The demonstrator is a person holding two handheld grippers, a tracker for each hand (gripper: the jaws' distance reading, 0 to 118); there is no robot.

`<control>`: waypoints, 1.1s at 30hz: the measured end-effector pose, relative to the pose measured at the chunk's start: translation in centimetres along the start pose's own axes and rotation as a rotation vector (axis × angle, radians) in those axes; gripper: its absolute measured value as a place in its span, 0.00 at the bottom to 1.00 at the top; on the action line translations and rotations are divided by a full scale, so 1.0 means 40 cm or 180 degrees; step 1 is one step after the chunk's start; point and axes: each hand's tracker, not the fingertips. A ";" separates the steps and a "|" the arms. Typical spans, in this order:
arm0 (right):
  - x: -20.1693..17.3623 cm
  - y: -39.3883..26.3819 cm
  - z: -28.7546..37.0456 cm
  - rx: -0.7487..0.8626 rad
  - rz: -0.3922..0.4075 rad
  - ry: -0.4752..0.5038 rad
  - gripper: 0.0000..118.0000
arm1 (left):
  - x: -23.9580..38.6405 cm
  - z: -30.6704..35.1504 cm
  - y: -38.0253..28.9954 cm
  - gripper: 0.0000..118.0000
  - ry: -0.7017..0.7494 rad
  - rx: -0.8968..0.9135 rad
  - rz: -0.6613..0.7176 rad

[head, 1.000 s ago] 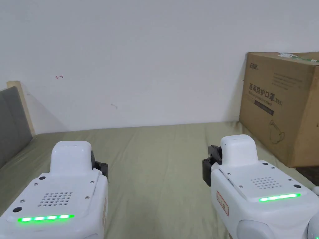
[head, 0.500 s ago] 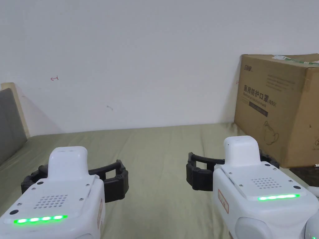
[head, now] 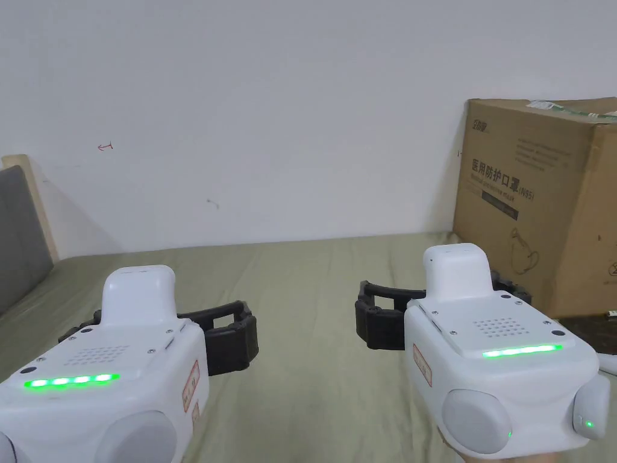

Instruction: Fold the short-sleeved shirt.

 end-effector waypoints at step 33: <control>0.019 -0.034 -0.009 -0.0131 -0.0050 -0.0027 0.98 | 0.020 -0.001 -0.033 0.98 0.0122 0.0254 -0.0143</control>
